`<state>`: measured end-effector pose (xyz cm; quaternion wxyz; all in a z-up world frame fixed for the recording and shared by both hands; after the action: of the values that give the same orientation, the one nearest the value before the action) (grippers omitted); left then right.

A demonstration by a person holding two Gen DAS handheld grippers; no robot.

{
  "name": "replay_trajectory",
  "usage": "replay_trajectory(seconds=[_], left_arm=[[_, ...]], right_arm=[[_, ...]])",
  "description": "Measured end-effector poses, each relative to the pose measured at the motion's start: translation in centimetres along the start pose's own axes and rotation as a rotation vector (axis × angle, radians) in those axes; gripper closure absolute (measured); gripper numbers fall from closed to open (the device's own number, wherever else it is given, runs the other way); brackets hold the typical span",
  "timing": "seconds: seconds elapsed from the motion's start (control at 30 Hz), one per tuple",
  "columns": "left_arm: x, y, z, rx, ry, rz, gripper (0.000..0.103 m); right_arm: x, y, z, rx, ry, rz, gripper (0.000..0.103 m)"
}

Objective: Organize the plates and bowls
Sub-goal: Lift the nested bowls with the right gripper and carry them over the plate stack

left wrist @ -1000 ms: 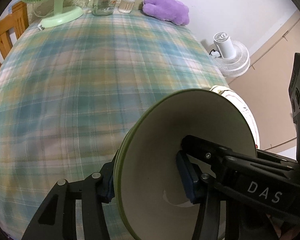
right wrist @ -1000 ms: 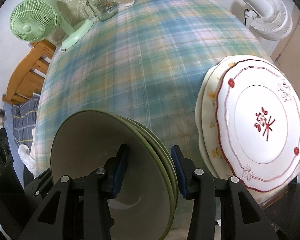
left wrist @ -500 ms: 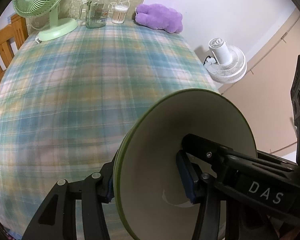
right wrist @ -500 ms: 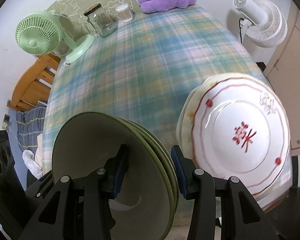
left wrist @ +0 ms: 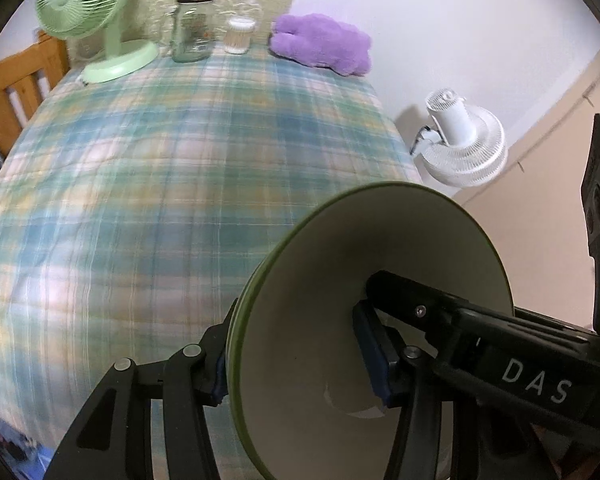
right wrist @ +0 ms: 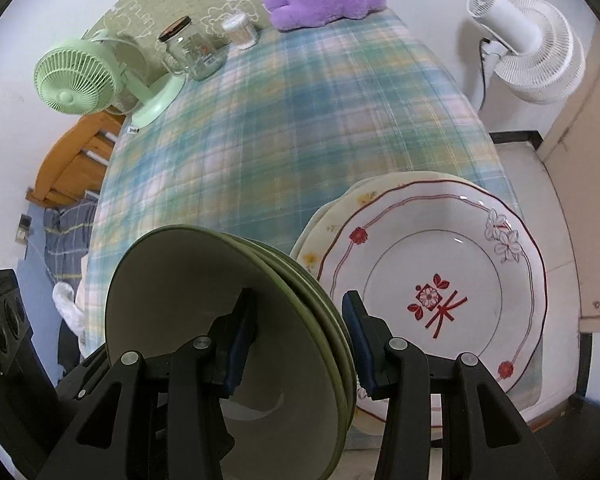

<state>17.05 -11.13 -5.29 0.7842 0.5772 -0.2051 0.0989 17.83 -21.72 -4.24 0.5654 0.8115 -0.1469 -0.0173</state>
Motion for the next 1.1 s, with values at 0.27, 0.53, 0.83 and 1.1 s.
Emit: replay_trajectory(seconds=[0.27, 0.53, 0.83, 1.1], left_arm=[[-0.2, 1.3, 0.1, 0.057, 0.067, 0.01, 0.049], [0.4, 2.0, 1.5, 0.039, 0.034, 0.025, 0.049], [1.1, 0.2, 4.8, -0.016, -0.003, 0.012, 0.049], [1.4, -1.9, 7.9, -0.048, 0.002, -0.002, 0.049]], right_arm=[[0.3, 0.3, -0.6, 0.058, 0.072, -0.035, 0.055], [0.6, 1.9, -0.3, 0.064, 0.063, -0.002, 0.055], [1.3, 3.1, 2.9, 0.018, 0.016, 0.027, 0.055], [2.2, 3.7, 6.6, -0.017, 0.001, 0.03, 0.055]])
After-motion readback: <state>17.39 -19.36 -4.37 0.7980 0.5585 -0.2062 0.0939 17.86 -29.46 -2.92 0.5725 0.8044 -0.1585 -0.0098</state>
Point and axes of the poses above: each gripper's, at about its wrist camera, not at the fingertips, and y roughly against the way its jaws point, z to its right, x to its top, the point moved 4 cm from there along -y, roughly the way its jaws point, and after that the axes turned 8 degrees about -y, right-handed, at the moved point
